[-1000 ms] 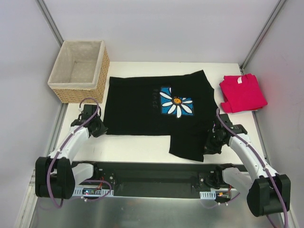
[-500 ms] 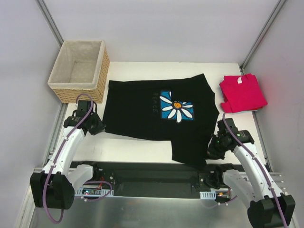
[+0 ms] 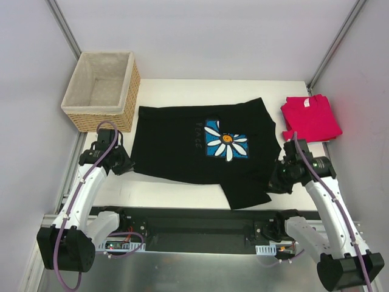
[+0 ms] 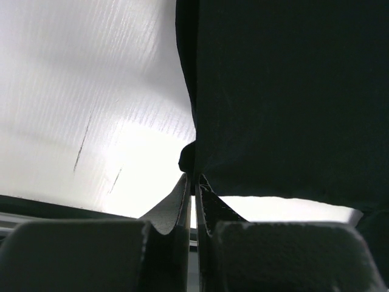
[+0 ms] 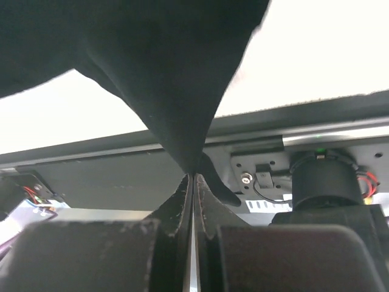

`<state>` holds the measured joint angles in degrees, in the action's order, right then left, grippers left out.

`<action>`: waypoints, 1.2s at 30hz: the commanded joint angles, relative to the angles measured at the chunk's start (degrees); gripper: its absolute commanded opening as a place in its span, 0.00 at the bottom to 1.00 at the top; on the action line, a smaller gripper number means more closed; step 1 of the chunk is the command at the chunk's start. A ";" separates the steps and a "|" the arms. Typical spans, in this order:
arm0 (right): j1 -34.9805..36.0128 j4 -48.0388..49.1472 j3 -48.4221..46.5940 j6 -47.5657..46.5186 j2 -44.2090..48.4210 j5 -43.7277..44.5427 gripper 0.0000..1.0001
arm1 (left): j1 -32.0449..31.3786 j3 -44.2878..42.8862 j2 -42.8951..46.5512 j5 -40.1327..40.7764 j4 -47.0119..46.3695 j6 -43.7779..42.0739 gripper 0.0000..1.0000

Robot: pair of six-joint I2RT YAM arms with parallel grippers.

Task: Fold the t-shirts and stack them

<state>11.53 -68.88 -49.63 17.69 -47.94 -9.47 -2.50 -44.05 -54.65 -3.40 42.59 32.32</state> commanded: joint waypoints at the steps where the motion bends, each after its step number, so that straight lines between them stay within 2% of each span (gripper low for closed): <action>1: 0.25 -2.22 -7.84 -2.57 -4.16 3.41 0.01 | 0.48 -4.28 -1.42 0.50 0.92 -1.47 0.00; 12: -0.10 0.42 -18.83 -5.47 -17.96 3.41 0.01 | 0.48 -10.08 -7.48 1.20 0.30 -1.64 0.00; 18: -1.77 0.50 -29.73 -8.90 -26.22 3.32 0.01 | 0.48 -12.98 -12.93 1.03 -0.93 -2.26 0.00; 29: -3.18 4.19 -36.15 -12.42 -40.20 2.18 0.00 | 0.48 -13.25 -18.03 0.59 -2.86 -3.05 0.00; 36: -4.32 5.60 -45.46 -13.91 -47.74 0.43 0.00 | 0.48 -14.66 -20.93 0.76 -3.39 -3.40 0.00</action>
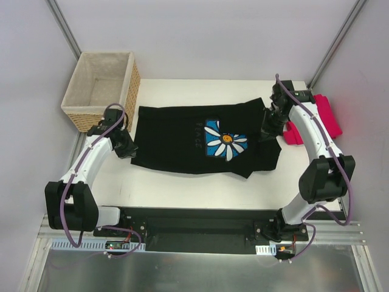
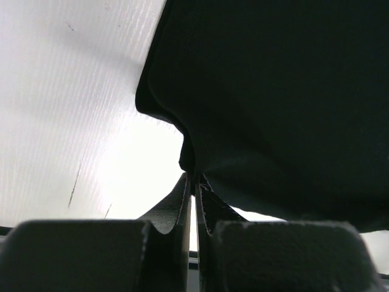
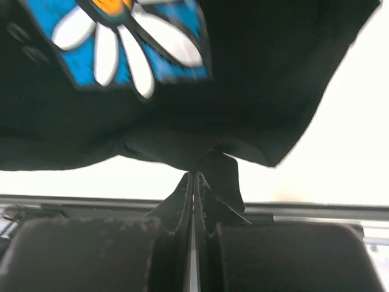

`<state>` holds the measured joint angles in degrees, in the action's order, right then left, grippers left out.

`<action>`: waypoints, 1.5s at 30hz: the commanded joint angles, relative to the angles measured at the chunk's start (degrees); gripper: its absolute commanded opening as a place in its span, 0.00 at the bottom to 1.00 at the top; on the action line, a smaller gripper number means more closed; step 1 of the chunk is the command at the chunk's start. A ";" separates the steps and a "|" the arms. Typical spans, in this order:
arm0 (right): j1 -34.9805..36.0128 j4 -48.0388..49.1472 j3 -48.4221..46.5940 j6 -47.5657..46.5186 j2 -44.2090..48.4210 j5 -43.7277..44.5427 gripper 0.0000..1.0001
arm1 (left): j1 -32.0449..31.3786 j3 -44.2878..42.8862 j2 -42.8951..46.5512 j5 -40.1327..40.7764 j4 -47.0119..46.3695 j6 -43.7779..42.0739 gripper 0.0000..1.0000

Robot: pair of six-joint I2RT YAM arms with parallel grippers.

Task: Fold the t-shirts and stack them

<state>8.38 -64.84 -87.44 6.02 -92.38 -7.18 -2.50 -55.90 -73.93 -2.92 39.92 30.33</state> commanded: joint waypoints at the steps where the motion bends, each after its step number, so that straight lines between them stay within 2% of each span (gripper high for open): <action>1: -1.44 1.38 -11.66 -2.50 -4.55 -2.22 0.01 | 0.48 -2.99 -2.52 -0.15 -0.98 -1.41 0.00; 5: -1.88 0.24 -19.41 -4.17 -10.80 -4.51 0.01 | 0.48 -4.04 -4.29 0.28 -1.51 -1.50 0.00; 11: -1.88 1.03 -18.83 -4.44 -15.02 -4.77 0.01 | 0.48 -5.18 -6.49 -0.07 -2.57 -1.41 0.00; 20: -1.88 2.52 -15.57 -4.09 -16.25 -4.16 0.01 | 0.48 -6.94 -8.51 1.68 -3.62 -1.15 0.00; 23: -1.88 2.35 -16.27 -3.91 -16.69 -3.81 0.01 | 0.74 -7.03 -9.39 5.02 -4.41 -0.97 0.00; 30: -3.02 1.73 -17.77 -3.74 -17.57 -2.49 0.00 | 1.45 -7.64 -14.57 6.08 -7.58 -0.71 0.00; 36: -4.69 2.17 -19.52 -4.26 -18.80 -2.14 0.01 | 1.89 -10.45 -19.58 5.91 -8.46 -1.50 0.00; 45: -4.95 2.70 -23.82 -4.00 -20.56 -4.07 0.00 | 1.80 -11.87 -21.25 4.85 -8.54 -2.55 0.00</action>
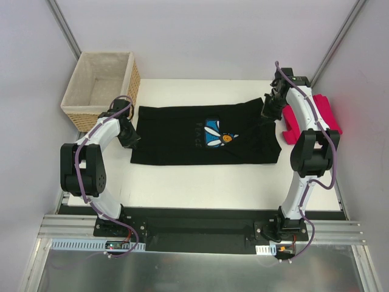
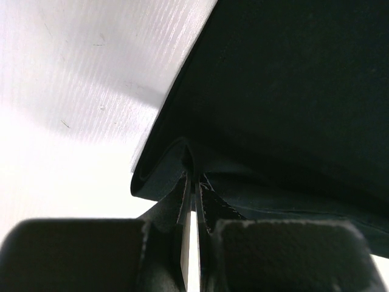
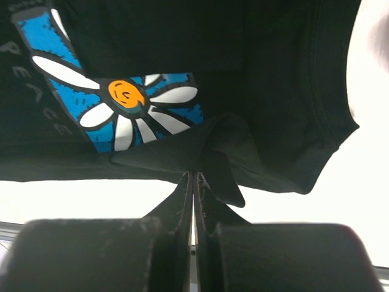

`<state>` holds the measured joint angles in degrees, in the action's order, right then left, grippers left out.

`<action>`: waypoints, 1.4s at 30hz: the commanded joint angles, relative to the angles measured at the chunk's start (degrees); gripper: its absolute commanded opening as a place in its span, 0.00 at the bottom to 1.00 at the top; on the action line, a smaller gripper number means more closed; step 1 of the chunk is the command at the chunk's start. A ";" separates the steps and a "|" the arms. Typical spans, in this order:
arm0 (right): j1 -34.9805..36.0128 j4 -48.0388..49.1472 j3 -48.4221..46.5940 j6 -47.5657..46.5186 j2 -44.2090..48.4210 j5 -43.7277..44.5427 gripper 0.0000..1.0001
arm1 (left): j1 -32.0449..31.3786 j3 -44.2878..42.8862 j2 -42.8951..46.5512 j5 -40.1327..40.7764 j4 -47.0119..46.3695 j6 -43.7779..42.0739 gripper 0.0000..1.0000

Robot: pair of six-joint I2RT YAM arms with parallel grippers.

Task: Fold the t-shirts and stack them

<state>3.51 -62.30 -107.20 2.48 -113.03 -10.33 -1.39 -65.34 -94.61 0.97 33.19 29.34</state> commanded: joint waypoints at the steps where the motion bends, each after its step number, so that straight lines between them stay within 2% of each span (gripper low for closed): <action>1: -0.08 0.51 -4.25 -0.46 0.01 -1.18 0.00 | 0.68 -2.42 -0.40 0.87 -1.73 -1.74 0.00; 6: -0.08 2.88 -5.04 -1.16 -0.96 -4.96 0.00 | 0.68 -1.54 0.56 1.93 -1.72 -2.18 0.00; 26: 0.01 0.52 -10.31 -2.22 -6.67 -0.66 0.01 | 1.04 -3.12 2.58 2.63 -1.02 -3.33 0.00; 38: -0.08 1.92 -11.72 -2.13 -9.49 -1.36 0.01 | 1.04 -2.60 1.71 4.73 0.03 -2.28 0.00; 42: -0.17 2.36 -11.89 -2.13 -10.19 -1.63 0.00 | 1.04 -2.25 2.15 5.44 0.03 -1.66 0.11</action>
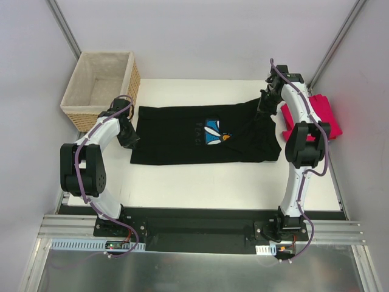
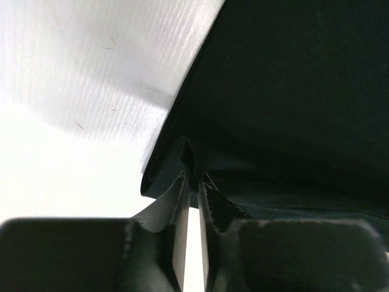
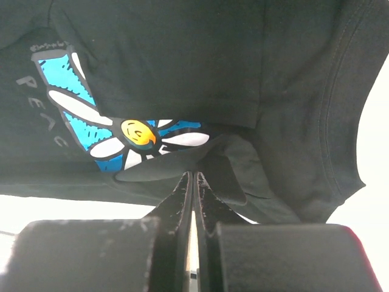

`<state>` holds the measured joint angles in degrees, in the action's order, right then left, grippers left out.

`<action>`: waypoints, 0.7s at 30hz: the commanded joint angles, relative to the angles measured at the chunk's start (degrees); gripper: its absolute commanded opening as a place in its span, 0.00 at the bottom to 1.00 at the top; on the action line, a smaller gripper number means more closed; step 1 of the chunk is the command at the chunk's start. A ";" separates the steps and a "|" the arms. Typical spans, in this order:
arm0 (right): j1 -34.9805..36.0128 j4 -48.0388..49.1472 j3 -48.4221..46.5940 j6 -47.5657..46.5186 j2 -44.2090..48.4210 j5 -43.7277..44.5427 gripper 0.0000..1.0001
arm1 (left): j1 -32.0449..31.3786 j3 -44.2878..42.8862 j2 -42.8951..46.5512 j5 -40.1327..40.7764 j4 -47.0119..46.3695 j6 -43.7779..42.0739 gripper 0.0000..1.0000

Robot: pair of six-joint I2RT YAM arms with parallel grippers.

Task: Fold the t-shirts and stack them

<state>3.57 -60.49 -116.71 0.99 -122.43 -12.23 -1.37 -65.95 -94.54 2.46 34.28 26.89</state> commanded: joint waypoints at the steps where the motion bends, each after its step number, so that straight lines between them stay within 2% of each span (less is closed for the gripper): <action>1: -0.06 0.63 -2.47 -0.73 -0.97 0.01 0.01 | 1.01 -1.55 2.08 4.04 -1.15 0.88 0.14; 2: -0.06 0.64 -2.65 -0.64 -1.31 -0.07 0.01 | 1.01 -1.46 2.17 4.13 -1.06 0.97 0.22; 5: 0.03 0.90 -2.74 -0.64 -1.58 -0.43 0.00 | 1.01 -1.02 2.52 4.04 -1.06 1.84 0.33; 9: 0.21 1.16 -2.48 -0.64 -1.67 -0.43 0.01 | 1.01 -0.41 2.87 3.78 -1.06 2.64 0.41; 15: 0.47 2.21 -1.95 0.06 -1.76 0.27 0.00 | 1.01 0.03 3.92 3.78 -1.06 2.20 0.41; 21: 0.38 3.71 -3.44 1.46 -3.95 -0.77 0.01 | 1.01 1.79 5.68 1.15 -1.15 2.72 0.36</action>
<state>3.73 -58.50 -116.97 1.39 -124.95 -12.38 -1.32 -65.39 -92.42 3.73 34.30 28.01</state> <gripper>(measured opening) 0.007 0.376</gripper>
